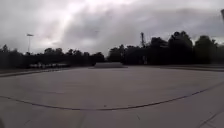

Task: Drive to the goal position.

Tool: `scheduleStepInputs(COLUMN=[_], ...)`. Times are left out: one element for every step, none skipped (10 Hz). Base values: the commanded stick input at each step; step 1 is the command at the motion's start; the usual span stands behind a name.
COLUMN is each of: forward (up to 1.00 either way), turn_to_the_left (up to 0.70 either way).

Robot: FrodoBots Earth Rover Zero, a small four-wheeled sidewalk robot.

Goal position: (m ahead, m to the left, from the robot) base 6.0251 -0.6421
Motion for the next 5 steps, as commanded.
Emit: scheduleStepInputs(forward=[0.7, 0.7, 0.7, 0.7, 0.7], turn_to_the_left=[0.0, 0.0, 0.0, 0.0, 0.0])
